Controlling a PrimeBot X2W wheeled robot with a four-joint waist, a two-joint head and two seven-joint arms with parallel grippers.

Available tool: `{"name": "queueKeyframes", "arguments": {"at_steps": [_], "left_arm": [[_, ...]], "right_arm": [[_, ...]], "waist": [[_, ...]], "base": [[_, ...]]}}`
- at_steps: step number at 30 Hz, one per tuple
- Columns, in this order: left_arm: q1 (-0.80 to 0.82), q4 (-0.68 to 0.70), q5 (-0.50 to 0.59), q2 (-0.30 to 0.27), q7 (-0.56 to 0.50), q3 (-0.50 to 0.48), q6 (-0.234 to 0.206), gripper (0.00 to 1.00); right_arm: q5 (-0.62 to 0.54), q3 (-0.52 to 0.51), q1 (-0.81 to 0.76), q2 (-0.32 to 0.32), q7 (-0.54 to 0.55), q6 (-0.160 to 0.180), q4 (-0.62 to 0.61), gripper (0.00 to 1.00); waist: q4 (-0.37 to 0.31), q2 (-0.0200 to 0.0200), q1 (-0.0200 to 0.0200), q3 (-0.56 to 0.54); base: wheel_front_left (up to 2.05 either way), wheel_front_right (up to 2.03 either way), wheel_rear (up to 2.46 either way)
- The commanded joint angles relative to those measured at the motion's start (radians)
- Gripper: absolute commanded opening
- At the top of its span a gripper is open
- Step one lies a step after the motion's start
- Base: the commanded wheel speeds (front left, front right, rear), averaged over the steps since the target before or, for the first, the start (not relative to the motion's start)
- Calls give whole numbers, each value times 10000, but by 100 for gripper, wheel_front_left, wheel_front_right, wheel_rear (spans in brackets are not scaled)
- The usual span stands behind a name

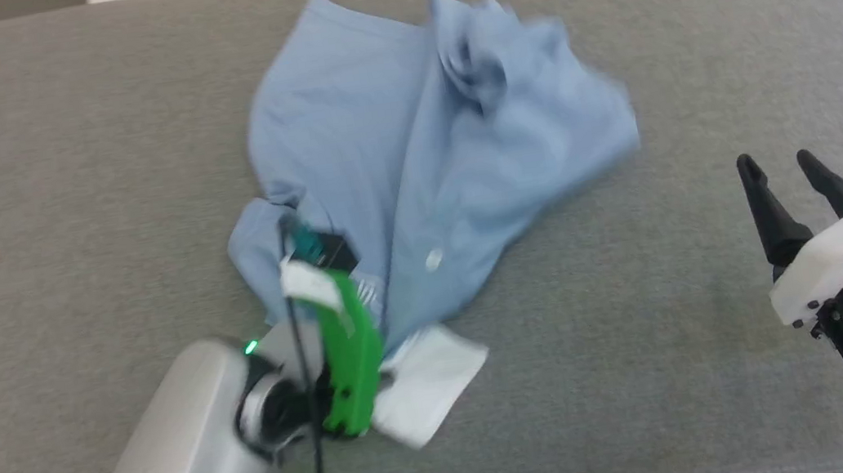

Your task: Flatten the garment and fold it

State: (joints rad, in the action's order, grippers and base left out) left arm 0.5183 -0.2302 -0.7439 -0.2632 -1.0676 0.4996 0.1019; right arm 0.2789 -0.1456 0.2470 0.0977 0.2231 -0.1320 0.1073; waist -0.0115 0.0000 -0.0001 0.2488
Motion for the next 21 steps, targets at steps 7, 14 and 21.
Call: {"name": "queueKeyframes", "arguments": {"at_steps": [7,14,21], "left_arm": [[-940,1305,-781,188,739,-915,-604,100],[-813,2236,-1037,618,4266,-3457,-853,100],[-1461,1676,1770,56,9178,-4366,-860,100]], "right_arm": [[-123,71,-112,-33,132,13,-55,100],[-165,138,-90,-8,214,13,-67,100],[-151,266,1,37,569,13,37,100]], "waist": [[589,0,1,-383],[458,0,1,-378],[380,0,1,-224]], "base": [[0,0,0],[0,0,0],[0,0,0]]}}
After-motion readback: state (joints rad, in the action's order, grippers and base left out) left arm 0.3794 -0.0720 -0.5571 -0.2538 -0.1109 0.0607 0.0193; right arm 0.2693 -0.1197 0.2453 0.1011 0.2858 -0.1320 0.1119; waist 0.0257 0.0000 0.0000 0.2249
